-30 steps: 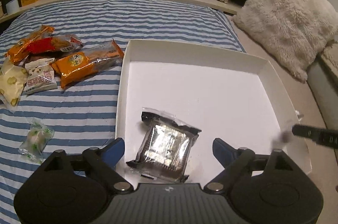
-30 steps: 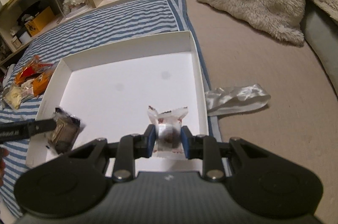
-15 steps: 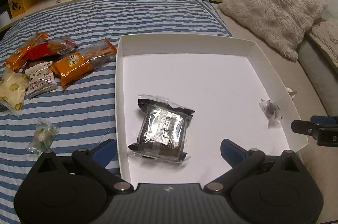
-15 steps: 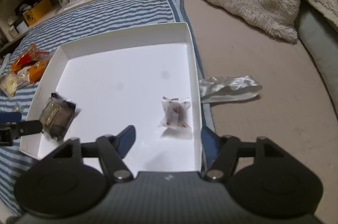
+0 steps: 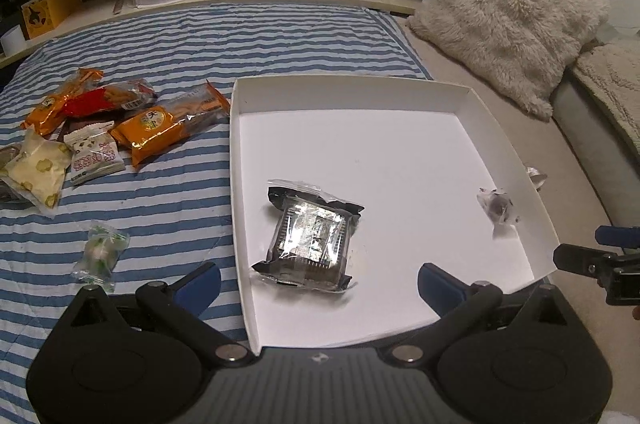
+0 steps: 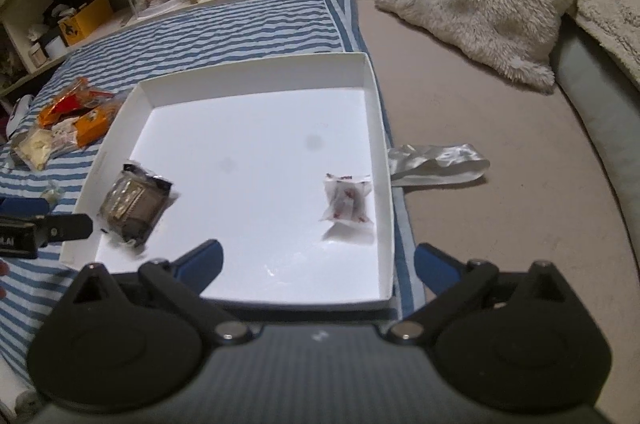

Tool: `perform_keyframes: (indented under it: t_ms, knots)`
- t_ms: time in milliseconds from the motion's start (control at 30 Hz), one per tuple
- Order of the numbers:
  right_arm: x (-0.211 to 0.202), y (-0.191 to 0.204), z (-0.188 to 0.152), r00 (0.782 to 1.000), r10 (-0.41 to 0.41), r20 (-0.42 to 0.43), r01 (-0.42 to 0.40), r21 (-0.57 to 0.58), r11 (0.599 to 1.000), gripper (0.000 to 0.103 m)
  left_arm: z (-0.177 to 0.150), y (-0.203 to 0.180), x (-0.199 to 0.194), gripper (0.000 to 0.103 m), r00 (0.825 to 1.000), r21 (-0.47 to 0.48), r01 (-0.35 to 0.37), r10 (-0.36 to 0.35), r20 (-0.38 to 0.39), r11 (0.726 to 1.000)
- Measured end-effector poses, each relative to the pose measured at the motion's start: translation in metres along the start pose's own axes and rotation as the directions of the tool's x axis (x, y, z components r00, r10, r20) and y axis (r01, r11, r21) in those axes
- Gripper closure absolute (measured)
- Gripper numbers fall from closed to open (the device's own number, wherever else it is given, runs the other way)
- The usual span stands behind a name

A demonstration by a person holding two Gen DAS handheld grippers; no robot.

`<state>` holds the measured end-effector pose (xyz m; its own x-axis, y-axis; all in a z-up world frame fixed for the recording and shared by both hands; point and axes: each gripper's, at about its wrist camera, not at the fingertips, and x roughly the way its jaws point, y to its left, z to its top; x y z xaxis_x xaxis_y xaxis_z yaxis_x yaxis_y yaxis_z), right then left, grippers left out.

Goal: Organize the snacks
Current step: 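Move both tools back toward the snack pile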

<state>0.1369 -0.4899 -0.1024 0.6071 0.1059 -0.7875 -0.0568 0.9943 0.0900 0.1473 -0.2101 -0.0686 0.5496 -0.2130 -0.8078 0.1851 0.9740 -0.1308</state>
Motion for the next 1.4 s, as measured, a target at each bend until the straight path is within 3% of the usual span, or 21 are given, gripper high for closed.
perform_keyframes:
  t_ms: [667, 1100, 1400]
  knots:
    - [-0.044, 0.031, 0.001, 0.998, -0.003, 0.060, 0.002, 0.010, 1.000, 0.001, 0.001, 0.047, -0.050, 0.000, 0.997, -0.012, -0.003, 0.004, 0.071, 1.000]
    - [-0.048, 0.084, 0.024, 0.993, 0.045, 0.107, -0.043, -0.014, 0.999, 0.001, 0.010, 0.121, -0.079, 0.000, 0.986, -0.089, -0.086, 0.098, 0.135, 0.992]
    - [-0.033, 0.140, 0.038, 0.985, 0.121, 0.121, -0.115, -0.053, 0.992, 0.001, 0.015, 0.172, -0.093, 0.000, 0.967, -0.174, -0.140, 0.172, 0.190, 0.975]
